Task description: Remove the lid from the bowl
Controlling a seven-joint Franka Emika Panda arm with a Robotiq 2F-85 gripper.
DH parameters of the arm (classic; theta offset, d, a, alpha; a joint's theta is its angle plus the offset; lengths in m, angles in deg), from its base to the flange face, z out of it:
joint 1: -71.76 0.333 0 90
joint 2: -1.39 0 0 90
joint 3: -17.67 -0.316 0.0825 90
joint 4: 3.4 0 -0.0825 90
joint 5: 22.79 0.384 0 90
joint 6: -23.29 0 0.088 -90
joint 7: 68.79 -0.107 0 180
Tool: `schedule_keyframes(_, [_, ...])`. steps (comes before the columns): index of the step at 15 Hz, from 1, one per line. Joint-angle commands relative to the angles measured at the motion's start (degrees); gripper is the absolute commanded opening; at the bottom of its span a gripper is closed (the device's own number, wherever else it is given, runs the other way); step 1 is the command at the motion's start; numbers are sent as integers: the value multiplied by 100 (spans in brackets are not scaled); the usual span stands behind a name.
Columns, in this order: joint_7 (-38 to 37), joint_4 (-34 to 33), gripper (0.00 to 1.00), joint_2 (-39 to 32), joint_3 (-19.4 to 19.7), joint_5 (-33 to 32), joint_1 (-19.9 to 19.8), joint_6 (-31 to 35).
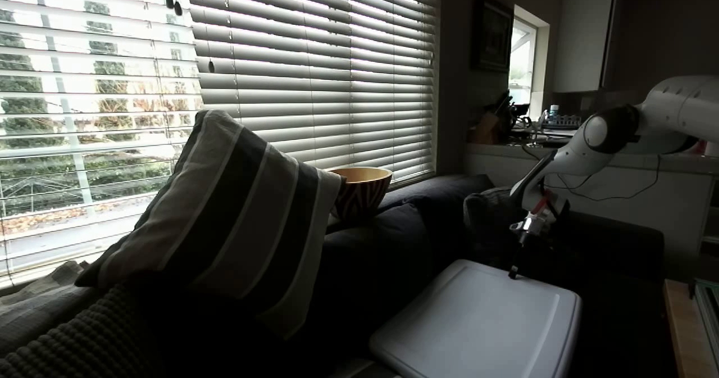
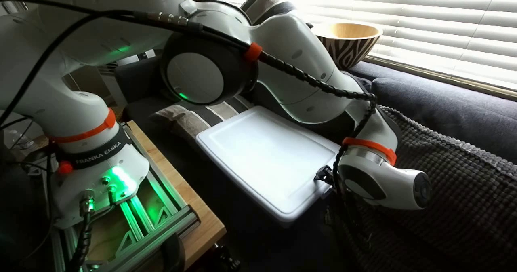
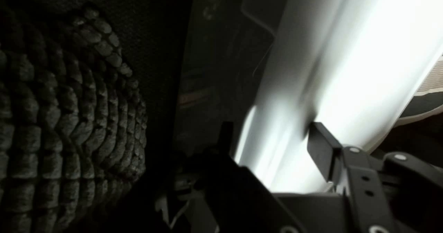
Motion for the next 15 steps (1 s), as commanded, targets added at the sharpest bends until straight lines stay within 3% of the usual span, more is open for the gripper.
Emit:
schedule_keyframes(1, [23, 14, 31, 73, -41, -68, 5, -307])
schedule_keyframes(5, [16, 242, 26, 266, 11, -93, 73, -182])
schedule_keyframes(15, [-494, 847, 26, 824, 304, -58, 352, 209])
